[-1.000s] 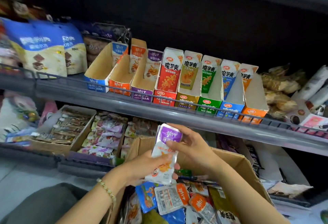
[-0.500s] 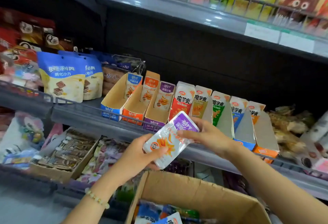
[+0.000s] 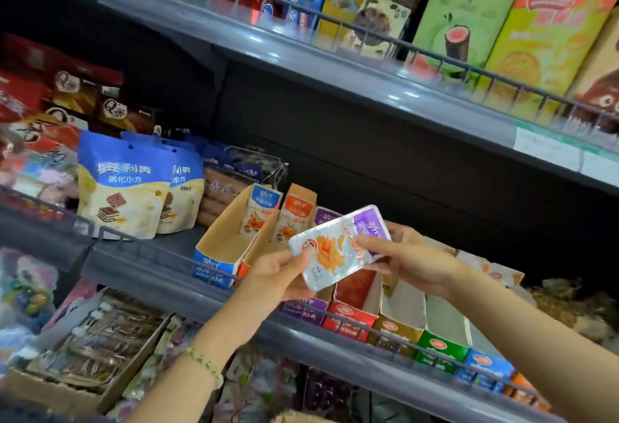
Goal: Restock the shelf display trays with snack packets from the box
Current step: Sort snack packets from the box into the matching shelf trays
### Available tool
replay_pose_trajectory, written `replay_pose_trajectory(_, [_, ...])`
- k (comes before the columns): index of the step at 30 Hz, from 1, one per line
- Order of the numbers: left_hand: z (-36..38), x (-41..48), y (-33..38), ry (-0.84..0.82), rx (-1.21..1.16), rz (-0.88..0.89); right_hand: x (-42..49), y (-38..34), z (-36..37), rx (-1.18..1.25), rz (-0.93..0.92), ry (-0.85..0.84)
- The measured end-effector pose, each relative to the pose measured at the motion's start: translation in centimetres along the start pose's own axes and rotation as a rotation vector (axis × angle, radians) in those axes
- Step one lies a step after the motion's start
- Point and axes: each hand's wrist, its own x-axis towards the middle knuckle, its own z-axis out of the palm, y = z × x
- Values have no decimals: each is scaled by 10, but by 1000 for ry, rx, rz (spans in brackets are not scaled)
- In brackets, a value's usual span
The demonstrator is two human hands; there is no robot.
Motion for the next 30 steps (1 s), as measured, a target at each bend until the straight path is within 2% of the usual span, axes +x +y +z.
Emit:
replay_pose_trajectory(2, [-10, 12, -3, 36, 264, 106, 12, -13, -6, -199, -50, 101])
replay_pose_trajectory(6, [-31, 30, -11, 135, 1038, 257, 36, -42, -8, -456, -159, 255])
replay_pose_trajectory(9, [-36, 37, -22, 48, 1291, 365, 63, -50, -4, -746, -213, 262])
replay_pose_trajectory(13, [-38, 44, -31, 3, 1412, 379, 97, -42, 4, -1062, -175, 174])
replay_pose_trajectory(16, [-39, 48, -35, -20, 1502, 391, 115, -31, 11, -1094, -121, 72])
replay_pose_trajectory(22, [-42, 52, -38, -56, 1510, 387, 142, -7, 19, -1293, -26, -85])
replay_pose_trajectory(30, [-47, 55, -39, -76, 1444, 358, 161, -1, 11, -1338, -17, -42])
